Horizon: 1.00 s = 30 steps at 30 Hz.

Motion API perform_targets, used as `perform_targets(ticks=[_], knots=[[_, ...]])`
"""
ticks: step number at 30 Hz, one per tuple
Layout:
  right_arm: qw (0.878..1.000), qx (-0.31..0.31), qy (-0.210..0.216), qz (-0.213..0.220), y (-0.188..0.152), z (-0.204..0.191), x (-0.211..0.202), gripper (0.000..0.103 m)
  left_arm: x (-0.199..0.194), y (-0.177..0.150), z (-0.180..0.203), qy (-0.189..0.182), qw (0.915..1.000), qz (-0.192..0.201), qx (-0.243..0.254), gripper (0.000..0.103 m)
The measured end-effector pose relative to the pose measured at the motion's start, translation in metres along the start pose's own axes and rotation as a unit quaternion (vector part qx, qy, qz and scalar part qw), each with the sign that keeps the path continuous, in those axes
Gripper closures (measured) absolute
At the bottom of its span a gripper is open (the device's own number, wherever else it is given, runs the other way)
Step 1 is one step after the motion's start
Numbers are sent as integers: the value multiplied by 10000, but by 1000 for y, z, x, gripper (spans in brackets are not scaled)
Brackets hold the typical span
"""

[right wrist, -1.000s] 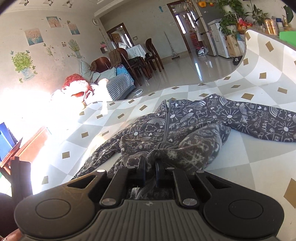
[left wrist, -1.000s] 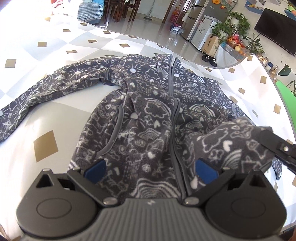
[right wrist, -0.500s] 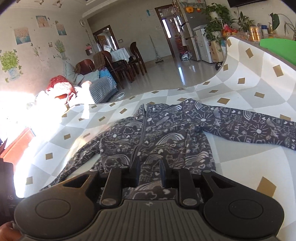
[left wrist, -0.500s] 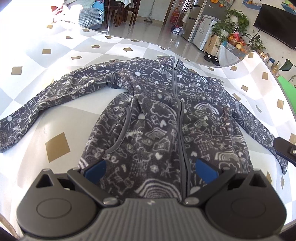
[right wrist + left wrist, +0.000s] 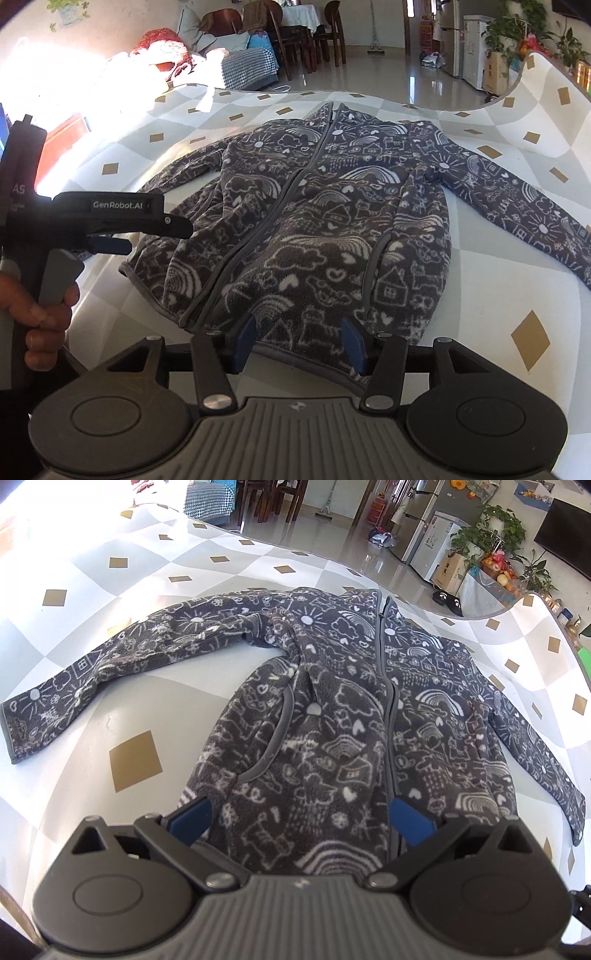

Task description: Fold clothes

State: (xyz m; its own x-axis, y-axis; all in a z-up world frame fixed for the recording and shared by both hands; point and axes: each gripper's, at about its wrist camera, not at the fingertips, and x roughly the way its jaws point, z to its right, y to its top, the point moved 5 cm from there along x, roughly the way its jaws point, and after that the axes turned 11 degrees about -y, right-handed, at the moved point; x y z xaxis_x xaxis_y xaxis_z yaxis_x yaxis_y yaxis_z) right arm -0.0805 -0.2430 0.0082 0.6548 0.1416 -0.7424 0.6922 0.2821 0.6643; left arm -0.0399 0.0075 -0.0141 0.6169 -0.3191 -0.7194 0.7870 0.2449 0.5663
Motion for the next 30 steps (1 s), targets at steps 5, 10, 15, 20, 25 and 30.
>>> perform_targets(ticks=[5, 10, 15, 20, 25, 30], knots=[[9942, -959, -476, -2, -11, -15, 10, 50, -3, 2, -4, 59, 10000, 10, -68, 0], [9771, -1907, -947, -5, -22, -31, 20, 49, -3, 3, -11, 141, 9996, -36, -259, 0], [9673, -2246, -1181, 37, -22, -38, 29, 49, -1, 1, -14, 74, 9993, -129, -355, 0], [9727, -2008, -1159, 73, -14, -36, 35, 49, -4, 1, -13, 58, 9995, -136, -263, 0], [9881, -1261, -879, 71, -1, -24, 35, 51, -9, 1, -13, 76, 9999, -134, -43, 0], [9990, -117, -438, 13, 14, -5, 32, 56, -19, 2, -10, -25, 9997, -114, 236, 0]])
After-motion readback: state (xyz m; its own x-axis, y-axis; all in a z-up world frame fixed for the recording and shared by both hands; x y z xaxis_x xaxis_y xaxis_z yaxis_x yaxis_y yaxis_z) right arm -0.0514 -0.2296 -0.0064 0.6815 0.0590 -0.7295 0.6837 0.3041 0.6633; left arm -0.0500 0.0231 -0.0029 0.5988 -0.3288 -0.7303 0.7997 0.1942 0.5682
